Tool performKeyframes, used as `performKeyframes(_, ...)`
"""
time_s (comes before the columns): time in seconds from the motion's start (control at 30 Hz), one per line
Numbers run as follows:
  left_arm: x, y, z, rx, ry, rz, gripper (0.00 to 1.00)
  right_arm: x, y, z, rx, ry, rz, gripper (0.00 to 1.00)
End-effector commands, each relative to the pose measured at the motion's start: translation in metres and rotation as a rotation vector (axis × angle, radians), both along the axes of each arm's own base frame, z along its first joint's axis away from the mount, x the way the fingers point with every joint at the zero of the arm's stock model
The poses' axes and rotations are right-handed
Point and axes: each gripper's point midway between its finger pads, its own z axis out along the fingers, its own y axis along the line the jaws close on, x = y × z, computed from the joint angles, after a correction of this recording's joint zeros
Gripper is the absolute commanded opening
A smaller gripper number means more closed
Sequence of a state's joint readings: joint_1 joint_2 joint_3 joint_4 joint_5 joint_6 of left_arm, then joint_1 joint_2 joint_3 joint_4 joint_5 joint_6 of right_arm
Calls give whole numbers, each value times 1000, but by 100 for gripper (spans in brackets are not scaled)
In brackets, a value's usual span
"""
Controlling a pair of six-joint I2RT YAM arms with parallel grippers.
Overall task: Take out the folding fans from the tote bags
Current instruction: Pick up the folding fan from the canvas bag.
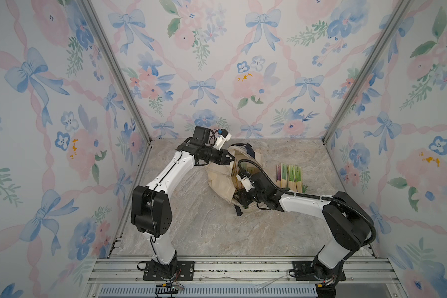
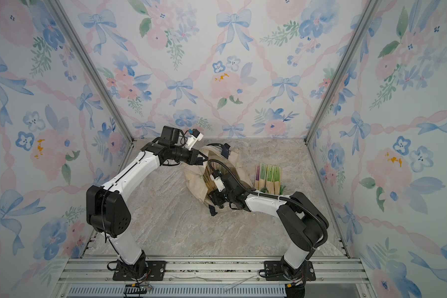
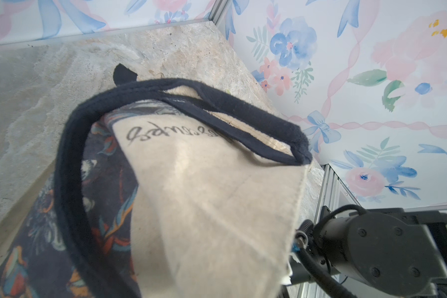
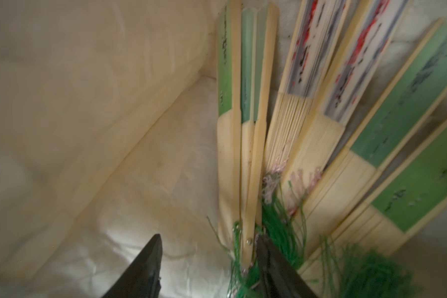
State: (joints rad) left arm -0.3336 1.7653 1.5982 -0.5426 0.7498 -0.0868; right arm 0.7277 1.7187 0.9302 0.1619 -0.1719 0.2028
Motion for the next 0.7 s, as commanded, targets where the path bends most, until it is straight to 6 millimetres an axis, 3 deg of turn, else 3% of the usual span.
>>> performKeyframes(0.0,-19,-4,34,-53,-100,-73,0,19,4,-2,14,11,-56,59)
performKeyframes(0.33,-28,-7,34,-61,-113,-113,0,43,27,-12,60,68,-63,59)
performKeyframes(0.67,-32,-5,25,-51,-102,-120,0,37,33,-22,63,124,-26,59)
